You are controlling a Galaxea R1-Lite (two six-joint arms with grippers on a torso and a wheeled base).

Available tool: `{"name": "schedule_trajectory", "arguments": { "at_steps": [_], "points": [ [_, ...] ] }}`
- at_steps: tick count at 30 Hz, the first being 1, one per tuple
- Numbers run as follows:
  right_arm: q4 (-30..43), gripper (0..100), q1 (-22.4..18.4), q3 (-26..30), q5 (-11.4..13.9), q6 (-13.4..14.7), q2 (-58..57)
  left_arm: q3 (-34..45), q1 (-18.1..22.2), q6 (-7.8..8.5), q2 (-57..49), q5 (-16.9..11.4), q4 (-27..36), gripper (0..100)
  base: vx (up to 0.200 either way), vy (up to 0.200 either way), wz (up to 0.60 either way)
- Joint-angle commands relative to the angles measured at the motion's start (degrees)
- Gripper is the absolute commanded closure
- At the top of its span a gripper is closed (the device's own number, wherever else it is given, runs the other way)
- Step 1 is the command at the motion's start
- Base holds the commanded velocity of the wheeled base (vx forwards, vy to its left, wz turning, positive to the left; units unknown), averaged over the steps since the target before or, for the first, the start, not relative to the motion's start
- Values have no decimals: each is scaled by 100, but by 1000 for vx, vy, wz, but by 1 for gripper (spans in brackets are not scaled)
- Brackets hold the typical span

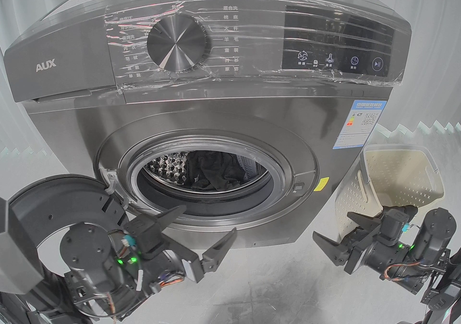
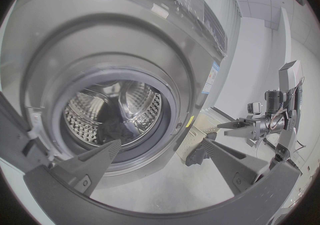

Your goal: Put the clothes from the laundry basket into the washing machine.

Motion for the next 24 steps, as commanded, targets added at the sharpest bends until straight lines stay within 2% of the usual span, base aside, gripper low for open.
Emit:
{"name": "schedule_trajectory", "arguments": {
  "at_steps": [1, 3, 6, 8, 11, 12, 13, 19, 20, 22, 24],
  "points": [
    [299, 0, -261, 118, -188, 1, -1030, 744, -18, -19, -1059, 364, -3, 0, 0, 0, 0],
    [440, 0, -498, 118, -214, 10, -1180, 867, -9, 16, -1130, 460, 5, 0, 0, 0, 0],
    [835, 0, -902, 118, -170, -8, -1505, 1051, -9, 16, -1279, 786, 76, 0, 0, 0, 0],
    [1090, 0, -937, 118, -170, 1, -1724, 1131, 0, 33, -1323, 856, 14, 0, 0, 0, 0],
    [1802, 0, -937, 118, -188, -17, -2278, 1157, 149, -11, -1481, 865, 93, 0, 0, 0, 0],
    [1837, 0, -946, 118, -188, -17, -2305, 1157, 158, -11, -1481, 865, 93, 0, -200, 0, 0],
    [2356, 0, -911, 118, -205, -26, -2735, 1157, 219, -2, -1560, 865, 93, 0, -200, 0, 0],
    [3859, 0, -964, 118, -188, -26, -4282, 1157, 342, 60, -2123, 882, 287, 0, -200, 0, 0],
    [3859, 0, -964, 118, -188, -26, -4282, 1157, 342, 60, -2123, 882, 287, 0, -200, 0, 0],
    [4457, 0, -964, 118, -144, -26, -5135, 1157, 483, 192, -2720, 865, 788, 0, -200, 0, 0],
    [4738, 0, -1060, 118, -161, -26, -5477, 1157, 492, 192, -3072, 847, 1218, 0, -200, 0, 0]
  ]
}}
